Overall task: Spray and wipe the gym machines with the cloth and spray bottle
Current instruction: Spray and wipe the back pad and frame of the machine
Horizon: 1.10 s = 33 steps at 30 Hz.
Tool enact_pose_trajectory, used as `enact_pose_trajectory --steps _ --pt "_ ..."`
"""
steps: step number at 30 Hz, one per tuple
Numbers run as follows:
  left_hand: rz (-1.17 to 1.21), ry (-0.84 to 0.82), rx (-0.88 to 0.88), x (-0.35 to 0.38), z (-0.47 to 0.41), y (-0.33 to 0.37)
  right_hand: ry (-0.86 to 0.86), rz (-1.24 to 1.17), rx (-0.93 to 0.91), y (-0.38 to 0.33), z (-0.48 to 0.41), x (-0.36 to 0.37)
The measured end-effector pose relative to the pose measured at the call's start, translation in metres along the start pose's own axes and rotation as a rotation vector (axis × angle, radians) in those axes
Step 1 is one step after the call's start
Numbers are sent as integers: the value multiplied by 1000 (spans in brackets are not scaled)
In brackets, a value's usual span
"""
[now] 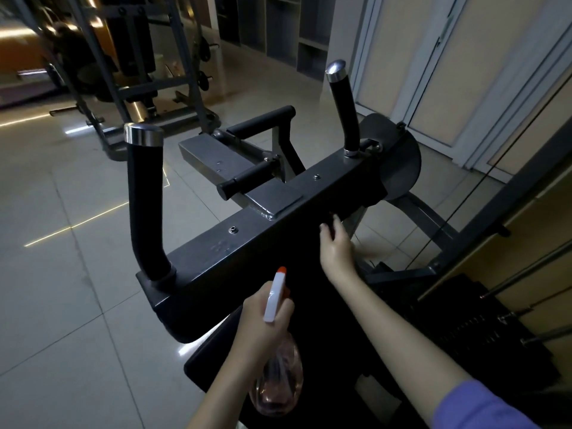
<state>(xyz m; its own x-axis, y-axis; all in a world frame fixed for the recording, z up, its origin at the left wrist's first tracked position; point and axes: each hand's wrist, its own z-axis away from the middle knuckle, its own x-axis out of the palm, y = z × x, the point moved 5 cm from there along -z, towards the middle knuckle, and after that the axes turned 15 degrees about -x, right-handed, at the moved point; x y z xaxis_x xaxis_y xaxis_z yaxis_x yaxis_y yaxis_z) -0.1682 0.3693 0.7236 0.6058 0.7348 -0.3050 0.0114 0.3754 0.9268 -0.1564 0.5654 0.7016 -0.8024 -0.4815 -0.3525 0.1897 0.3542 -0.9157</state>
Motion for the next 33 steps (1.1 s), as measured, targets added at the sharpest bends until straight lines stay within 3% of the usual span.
enact_pose_trajectory --steps 5,12,17,24,33 --pt "-56 20 52 -9 12 -3 96 3 49 -12 3 22" --pt "-12 23 -26 -19 24 -20 -22 28 -27 -10 37 25" --pt "46 100 -96 -29 44 -31 -14 -22 -6 -15 38 25" --pt "-168 352 -102 -61 69 -61 11 -47 40 -16 46 32" --pt "-111 394 -159 -83 95 -78 -24 -138 45 -20 69 47"
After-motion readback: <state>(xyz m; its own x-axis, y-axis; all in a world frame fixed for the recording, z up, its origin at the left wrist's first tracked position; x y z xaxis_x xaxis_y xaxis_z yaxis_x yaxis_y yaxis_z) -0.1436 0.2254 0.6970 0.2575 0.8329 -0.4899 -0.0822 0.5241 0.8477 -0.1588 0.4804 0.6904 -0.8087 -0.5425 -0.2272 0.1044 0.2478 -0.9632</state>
